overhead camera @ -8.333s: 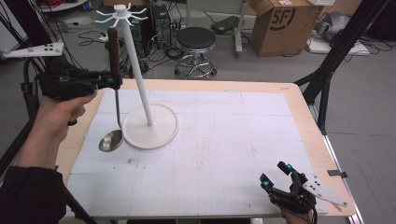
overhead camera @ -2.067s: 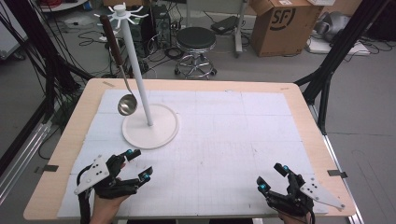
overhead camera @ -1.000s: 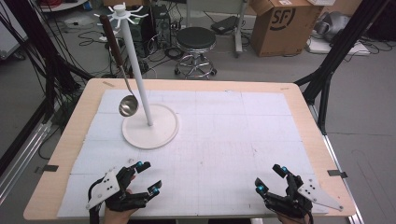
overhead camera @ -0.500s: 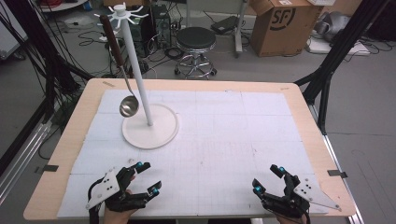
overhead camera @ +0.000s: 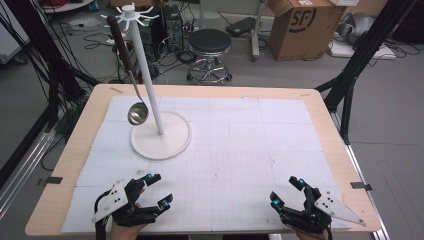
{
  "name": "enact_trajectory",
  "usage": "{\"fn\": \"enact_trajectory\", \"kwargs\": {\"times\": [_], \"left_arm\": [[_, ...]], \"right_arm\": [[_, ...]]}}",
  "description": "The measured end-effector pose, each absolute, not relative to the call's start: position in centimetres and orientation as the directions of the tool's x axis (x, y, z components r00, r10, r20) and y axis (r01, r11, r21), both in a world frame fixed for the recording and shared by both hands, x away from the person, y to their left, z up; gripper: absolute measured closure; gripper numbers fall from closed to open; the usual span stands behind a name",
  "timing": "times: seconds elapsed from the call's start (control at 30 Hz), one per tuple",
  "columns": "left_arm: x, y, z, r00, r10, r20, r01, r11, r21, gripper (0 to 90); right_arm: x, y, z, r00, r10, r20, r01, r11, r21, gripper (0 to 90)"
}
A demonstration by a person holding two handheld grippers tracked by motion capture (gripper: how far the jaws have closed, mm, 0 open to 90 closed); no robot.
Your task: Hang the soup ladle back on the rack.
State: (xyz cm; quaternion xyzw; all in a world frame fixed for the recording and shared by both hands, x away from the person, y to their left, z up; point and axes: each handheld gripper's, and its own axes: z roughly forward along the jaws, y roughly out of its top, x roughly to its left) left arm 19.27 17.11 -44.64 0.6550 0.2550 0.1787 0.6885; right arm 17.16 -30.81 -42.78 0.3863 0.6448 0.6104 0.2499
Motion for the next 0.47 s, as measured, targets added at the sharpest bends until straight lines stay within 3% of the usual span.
{"fn": "enact_trajectory", "kwargs": {"times": [0.47], "left_arm": [[19.35,17.1,-44.65,0.804,0.582,-0.118,0.089,0.079,0.993,27.3]], "right_arm": [[17.37,-30.83,-42.93,-0.583,0.798,0.154,0.192,-0.049,0.98,14.6]]}}
